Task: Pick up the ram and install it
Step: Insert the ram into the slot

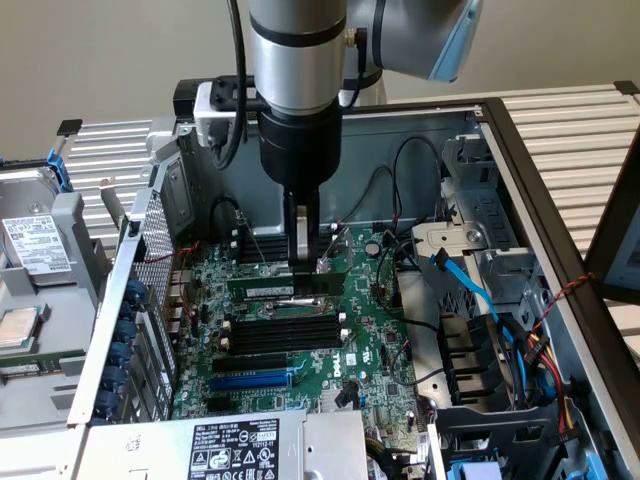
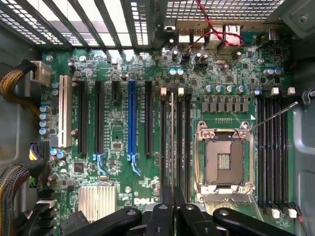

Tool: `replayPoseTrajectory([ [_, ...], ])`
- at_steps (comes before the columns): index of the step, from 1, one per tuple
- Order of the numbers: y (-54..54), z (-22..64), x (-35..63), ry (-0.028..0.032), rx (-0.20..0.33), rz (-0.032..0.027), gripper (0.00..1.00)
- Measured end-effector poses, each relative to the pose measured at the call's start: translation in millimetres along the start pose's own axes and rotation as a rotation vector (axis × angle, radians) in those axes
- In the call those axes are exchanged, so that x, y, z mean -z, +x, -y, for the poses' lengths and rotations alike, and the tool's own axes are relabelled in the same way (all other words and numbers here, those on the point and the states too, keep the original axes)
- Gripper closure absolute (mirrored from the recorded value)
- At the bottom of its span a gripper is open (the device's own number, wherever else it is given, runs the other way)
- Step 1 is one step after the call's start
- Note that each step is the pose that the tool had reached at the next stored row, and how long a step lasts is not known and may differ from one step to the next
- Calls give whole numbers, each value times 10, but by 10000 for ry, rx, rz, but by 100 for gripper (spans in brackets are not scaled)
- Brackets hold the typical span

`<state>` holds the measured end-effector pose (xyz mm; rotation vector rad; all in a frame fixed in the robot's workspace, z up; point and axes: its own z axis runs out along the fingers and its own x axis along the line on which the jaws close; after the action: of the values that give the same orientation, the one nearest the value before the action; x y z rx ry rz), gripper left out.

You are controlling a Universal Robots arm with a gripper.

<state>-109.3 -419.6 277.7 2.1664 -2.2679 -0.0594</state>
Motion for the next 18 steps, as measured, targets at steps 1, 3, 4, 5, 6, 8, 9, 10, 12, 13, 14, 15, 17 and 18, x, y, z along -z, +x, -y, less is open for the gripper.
replayPoseTrajectory([
  [1,2,-2,-18,-1,-2,-1,88],
  [3,5,-6,-55,0,-8,0,88],
  [4,7,-8,-73,0,-12,0,88],
  [5,8,-10,-91,0,-16,0,88],
  [6,9,-12,-109,1,-21,1,88],
  [8,10,-15,-146,1,-39,0,88],
  [9,11,-17,-164,0,-50,0,88],
  [10,11,-19,-182,1,-62,1,88],
  [12,12,-22,-219,1,-84,1,88],
  [13,13,-25,-236,2,-95,2,88],
  [14,13,-29,-255,2,-107,2,88],
  [15,14,-33,-274,3,-118,3,88],
  [17,15,-39,-310,4,-135,4,88],
  [18,16,-42,-329,4,-143,4,88],
])
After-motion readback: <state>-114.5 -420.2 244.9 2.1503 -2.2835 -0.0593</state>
